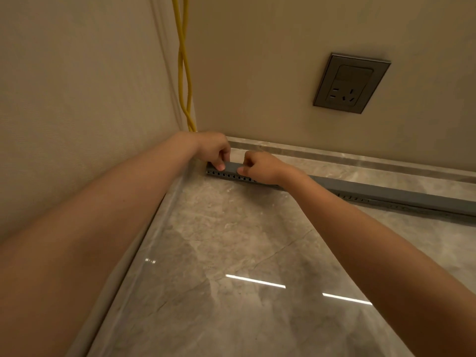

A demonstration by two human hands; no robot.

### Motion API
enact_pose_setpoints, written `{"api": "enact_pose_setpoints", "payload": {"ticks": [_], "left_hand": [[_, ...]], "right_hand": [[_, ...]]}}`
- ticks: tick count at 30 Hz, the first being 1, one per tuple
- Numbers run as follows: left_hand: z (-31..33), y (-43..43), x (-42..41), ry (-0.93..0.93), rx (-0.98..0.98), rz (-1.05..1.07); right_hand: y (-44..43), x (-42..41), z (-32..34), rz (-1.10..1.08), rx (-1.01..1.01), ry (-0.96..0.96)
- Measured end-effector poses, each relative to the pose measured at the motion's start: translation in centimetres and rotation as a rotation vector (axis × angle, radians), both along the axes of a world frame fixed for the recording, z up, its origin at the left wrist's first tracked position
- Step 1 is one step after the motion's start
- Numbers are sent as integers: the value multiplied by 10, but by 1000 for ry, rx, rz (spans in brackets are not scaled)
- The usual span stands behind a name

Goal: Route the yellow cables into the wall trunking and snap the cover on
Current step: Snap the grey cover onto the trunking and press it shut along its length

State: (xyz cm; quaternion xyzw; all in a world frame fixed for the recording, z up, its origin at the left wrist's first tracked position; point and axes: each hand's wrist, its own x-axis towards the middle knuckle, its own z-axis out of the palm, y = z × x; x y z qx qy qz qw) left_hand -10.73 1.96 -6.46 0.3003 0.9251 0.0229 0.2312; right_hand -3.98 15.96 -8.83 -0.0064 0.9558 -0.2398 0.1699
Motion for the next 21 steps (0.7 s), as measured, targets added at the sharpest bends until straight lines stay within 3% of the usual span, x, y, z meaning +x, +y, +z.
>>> {"api": "enact_pose_setpoints", "payload": {"ticks": [3, 7, 11, 17, 21], "left_hand": [[-6, -5, 5, 61, 0, -15], [-5, -3, 15, -7, -67, -8], [-11, -5, 27, 93, -122, -88], [-3, -6, 31, 158, -124, -102], [-4, -8, 32, 151, -88, -90]], "right_hand": [[-7, 7, -1, 40, 52, 101], [-15, 11, -3, 8, 69, 100], [-19, 15, -6, 98, 259, 89], [-22, 20, -13, -63, 108, 266], [-34, 17, -17, -67, 333, 438]]}}
